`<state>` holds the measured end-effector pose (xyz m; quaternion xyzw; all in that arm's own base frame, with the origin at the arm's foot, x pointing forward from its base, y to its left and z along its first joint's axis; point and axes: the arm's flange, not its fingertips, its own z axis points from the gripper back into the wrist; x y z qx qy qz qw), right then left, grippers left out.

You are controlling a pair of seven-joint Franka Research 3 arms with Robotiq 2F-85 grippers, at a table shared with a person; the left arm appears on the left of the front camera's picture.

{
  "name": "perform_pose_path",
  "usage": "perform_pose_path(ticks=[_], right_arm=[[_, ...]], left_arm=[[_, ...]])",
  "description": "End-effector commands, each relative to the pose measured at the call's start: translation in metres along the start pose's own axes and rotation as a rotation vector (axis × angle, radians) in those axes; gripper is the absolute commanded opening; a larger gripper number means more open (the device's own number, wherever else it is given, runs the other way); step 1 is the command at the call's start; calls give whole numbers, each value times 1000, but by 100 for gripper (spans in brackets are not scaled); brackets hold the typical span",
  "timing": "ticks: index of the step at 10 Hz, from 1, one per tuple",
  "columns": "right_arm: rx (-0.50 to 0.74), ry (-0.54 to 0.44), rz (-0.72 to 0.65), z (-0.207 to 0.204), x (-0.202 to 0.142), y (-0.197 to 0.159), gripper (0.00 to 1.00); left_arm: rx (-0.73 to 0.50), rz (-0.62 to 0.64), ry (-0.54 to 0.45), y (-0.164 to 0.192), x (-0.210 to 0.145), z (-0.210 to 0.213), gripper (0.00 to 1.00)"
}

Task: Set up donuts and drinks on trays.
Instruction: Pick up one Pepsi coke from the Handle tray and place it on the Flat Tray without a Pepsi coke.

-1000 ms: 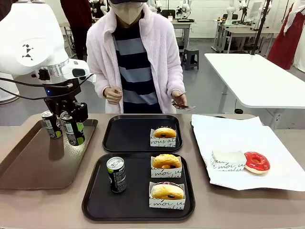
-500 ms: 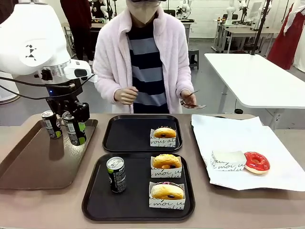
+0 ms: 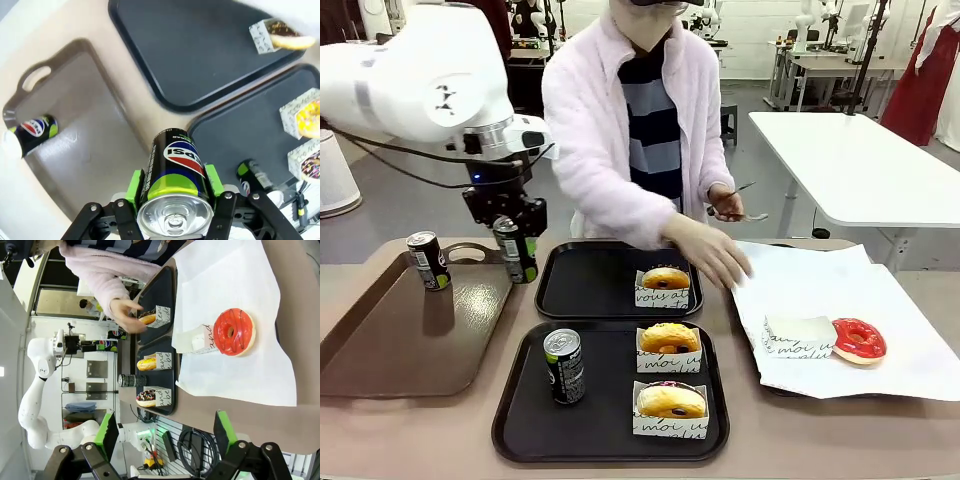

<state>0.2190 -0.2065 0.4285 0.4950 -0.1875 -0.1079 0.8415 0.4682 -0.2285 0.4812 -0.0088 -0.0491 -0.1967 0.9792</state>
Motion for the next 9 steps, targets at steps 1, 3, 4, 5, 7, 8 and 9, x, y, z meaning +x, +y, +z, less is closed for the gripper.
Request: perform_pose_path(ticks=[1, 3, 4, 5, 7, 8, 9], right_arm=[[29, -18, 15, -1, 3, 0, 100], [29, -18, 15, -1, 3, 0, 100], [29, -18, 15, -1, 3, 0, 100], [29, -18, 15, -1, 3, 0, 100], [29, -18, 15, -1, 3, 0, 100], [29, -18, 15, -1, 3, 0, 100], [29, -18, 15, -1, 3, 0, 100]], left_arm=[[11, 35, -19, -14, 27, -4, 59], [-31, 15, 4, -18, 43, -12, 59], [-43, 6, -5, -14, 32, -8, 59], [-59, -3, -7, -8, 24, -2, 59], [-111, -67, 42, 5, -14, 12, 59], [-115, -164, 77, 20, -45, 28, 59], [-127, -216, 59, 36, -80, 41, 59]])
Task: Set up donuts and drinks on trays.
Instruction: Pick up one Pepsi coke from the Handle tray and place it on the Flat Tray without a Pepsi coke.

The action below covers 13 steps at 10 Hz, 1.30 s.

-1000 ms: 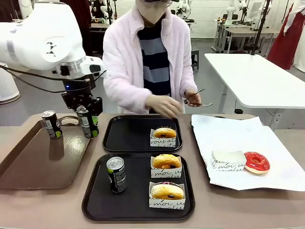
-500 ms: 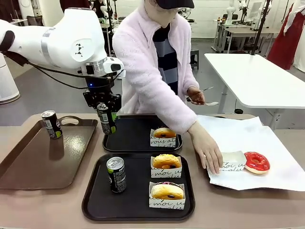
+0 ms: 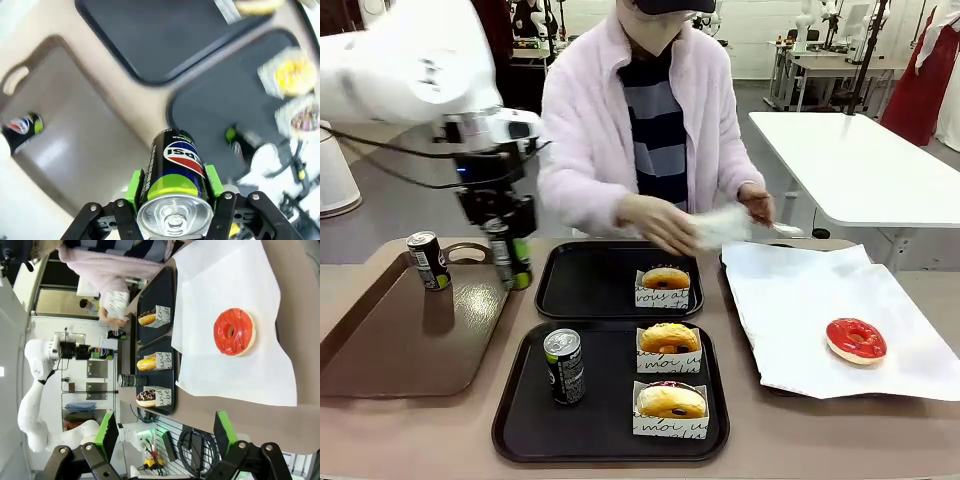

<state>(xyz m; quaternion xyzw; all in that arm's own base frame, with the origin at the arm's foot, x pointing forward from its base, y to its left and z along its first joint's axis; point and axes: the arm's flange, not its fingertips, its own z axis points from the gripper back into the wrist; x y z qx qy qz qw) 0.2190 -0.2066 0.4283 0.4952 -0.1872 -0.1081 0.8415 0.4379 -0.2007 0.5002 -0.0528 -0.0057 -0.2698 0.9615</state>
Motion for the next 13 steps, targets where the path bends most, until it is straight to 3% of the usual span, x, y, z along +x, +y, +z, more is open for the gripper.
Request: perform_pose_path(ticks=[1, 3, 6, 11, 12, 13], right_arm=[[29, -18, 16, -1, 3, 0, 100], [29, -18, 16, -1, 3, 0, 100], [29, -18, 16, -1, 3, 0, 100], [29, -18, 16, -1, 3, 0, 100], [29, -18, 16, -1, 3, 0, 100], [29, -18, 16, -1, 3, 0, 100]], left_arm=[[-15, -69, -42, 28, -77, 27, 59], [-15, -29, -72, 42, -97, 31, 59], [9, 25, -103, 47, -93, 30, 59], [-15, -16, -66, 49, -105, 37, 59], [-14, -5, -65, 49, -102, 33, 59], [-24, -6, -33, 49, -77, 25, 59]])
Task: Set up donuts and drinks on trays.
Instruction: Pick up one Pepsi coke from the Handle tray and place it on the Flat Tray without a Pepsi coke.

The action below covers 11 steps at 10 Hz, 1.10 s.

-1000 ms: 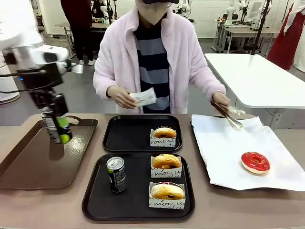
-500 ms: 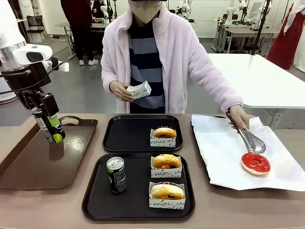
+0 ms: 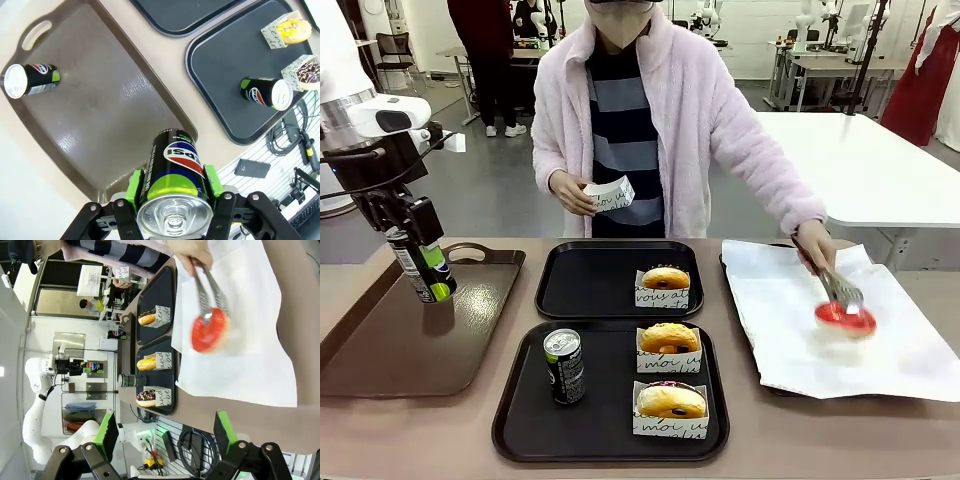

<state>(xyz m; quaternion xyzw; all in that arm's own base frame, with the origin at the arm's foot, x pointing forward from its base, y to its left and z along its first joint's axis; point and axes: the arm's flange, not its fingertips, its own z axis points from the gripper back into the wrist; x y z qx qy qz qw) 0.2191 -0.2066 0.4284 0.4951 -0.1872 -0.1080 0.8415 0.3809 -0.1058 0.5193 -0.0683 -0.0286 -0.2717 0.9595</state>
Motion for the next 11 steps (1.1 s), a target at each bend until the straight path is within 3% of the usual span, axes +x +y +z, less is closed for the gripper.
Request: perform_pose_path(ticks=[1, 5, 8, 11], right_arm=[[29, -19, 16, -1, 3, 0, 100], [29, -19, 16, -1, 3, 0, 100], [29, -19, 16, -1, 3, 0, 100], [29, -19, 16, -1, 3, 0, 100]], left_arm=[[8, 3, 24, -5, 33, -11, 59], [119, -11, -2, -40, 98, -30, 59], [110, 22, 84, -54, 152, -49, 59], [131, 40, 75, -56, 201, -68, 59]])
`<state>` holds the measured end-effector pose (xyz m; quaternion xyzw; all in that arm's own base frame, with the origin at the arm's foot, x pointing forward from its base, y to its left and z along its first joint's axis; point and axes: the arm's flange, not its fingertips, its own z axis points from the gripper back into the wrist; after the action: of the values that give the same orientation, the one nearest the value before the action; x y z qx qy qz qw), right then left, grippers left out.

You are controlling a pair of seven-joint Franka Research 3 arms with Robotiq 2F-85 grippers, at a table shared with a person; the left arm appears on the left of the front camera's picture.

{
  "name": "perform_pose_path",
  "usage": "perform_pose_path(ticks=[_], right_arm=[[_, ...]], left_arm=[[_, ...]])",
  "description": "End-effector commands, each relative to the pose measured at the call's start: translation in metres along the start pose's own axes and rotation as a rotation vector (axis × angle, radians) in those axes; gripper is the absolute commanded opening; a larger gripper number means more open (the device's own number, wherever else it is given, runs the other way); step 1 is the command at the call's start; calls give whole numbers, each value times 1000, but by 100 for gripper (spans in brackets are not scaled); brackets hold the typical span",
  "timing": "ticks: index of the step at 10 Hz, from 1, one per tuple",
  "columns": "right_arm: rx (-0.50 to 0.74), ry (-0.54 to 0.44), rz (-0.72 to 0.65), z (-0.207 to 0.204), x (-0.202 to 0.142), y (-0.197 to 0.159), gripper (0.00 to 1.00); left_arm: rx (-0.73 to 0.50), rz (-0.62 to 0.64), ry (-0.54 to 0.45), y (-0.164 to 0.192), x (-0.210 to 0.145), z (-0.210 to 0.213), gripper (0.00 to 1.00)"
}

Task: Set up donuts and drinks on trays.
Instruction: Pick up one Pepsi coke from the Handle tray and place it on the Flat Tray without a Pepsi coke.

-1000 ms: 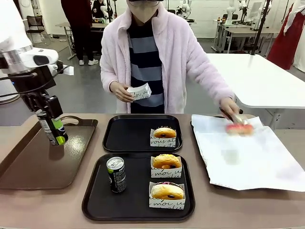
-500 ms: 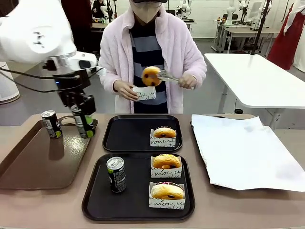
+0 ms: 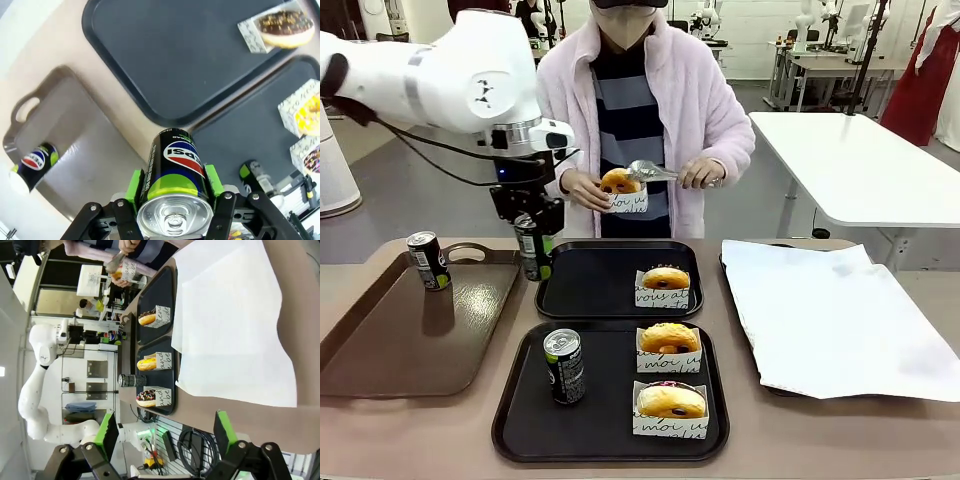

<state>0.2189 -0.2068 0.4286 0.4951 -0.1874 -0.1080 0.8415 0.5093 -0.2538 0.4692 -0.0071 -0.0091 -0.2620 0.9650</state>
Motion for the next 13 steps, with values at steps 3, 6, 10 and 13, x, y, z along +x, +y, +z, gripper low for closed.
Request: perform_pose_path(ticks=[3, 6, 10, 13], right_arm=[[29, -18, 15, -1, 3, 0, 100], [29, -18, 15, -1, 3, 0, 100], [29, -18, 15, -1, 3, 0, 100], [29, -18, 15, -1, 3, 0, 100]], left_arm=[[-40, -13, 15, -3, 16, 7, 59], [-100, -234, 116, -5, -161, 54, 59], [-75, -224, 98, -7, -171, 50, 59], [-27, -157, 33, -22, -80, 29, 59]])
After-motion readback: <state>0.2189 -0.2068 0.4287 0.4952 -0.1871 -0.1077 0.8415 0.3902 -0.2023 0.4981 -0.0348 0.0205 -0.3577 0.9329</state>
